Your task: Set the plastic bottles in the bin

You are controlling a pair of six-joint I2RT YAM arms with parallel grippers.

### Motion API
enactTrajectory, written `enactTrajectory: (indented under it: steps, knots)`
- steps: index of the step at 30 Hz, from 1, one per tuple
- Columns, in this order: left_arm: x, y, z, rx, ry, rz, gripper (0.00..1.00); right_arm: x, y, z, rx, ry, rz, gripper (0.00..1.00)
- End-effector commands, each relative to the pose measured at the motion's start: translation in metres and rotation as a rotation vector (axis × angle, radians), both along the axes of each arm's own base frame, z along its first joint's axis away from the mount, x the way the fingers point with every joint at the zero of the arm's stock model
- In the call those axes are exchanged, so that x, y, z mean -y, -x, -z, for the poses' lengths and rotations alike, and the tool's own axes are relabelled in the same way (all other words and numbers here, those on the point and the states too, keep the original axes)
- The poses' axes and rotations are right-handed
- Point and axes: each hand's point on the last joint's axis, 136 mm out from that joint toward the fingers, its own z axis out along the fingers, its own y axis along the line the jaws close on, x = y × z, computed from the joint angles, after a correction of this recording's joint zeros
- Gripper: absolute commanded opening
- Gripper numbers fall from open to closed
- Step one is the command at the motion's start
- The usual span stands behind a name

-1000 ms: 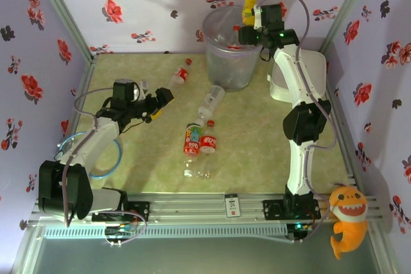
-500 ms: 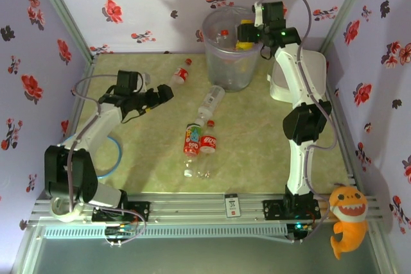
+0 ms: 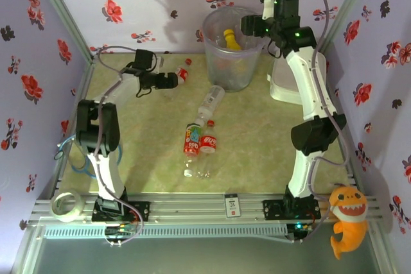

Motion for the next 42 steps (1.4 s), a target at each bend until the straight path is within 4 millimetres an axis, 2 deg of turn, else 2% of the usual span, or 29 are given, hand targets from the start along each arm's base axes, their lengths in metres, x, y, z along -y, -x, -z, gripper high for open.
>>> enactTrajectory:
  steps: [1,7,12,17,19,24,29,34,38,42]
  knots:
    - [0.011,-0.018,0.004,0.031,-0.051,0.069,0.96,0.004,0.013,-0.010,0.006,-0.004,-0.008,0.80]
    - [0.022,-0.031,0.034,-0.019,-0.175,0.109,0.96,0.002,0.036,-0.006,-0.013,-0.035,-0.032,0.80]
    - [0.026,-0.037,0.052,-0.043,-0.205,0.117,0.91,0.005,0.064,-0.003,-0.014,-0.076,-0.039,0.80]
    - [0.025,-0.038,0.069,-0.073,-0.218,0.108,0.84,0.008,0.096,0.013,-0.041,-0.110,-0.036,0.80]
    - [0.025,-0.039,0.073,-0.073,-0.222,0.096,0.77,0.008,0.109,0.024,-0.065,-0.119,-0.038,0.80]
    - [0.026,-0.039,0.072,-0.066,-0.211,0.082,0.65,0.010,0.137,0.056,-0.127,-0.132,-0.034,0.80]
    - [0.028,-0.035,0.060,-0.048,-0.203,0.084,0.54,0.010,0.158,0.090,-0.209,-0.160,-0.021,0.80]
    - [0.027,-0.031,0.035,0.029,-0.198,0.100,0.51,-0.003,0.167,0.108,-0.260,-0.215,-0.016,0.80]
    - [0.029,-0.021,0.003,0.095,-0.153,0.106,0.48,-0.023,0.169,0.109,-0.263,-0.265,-0.041,0.80]
    - [0.029,-0.001,-0.035,0.176,-0.081,0.097,0.45,-0.048,0.167,0.103,-0.252,-0.333,-0.076,0.82]
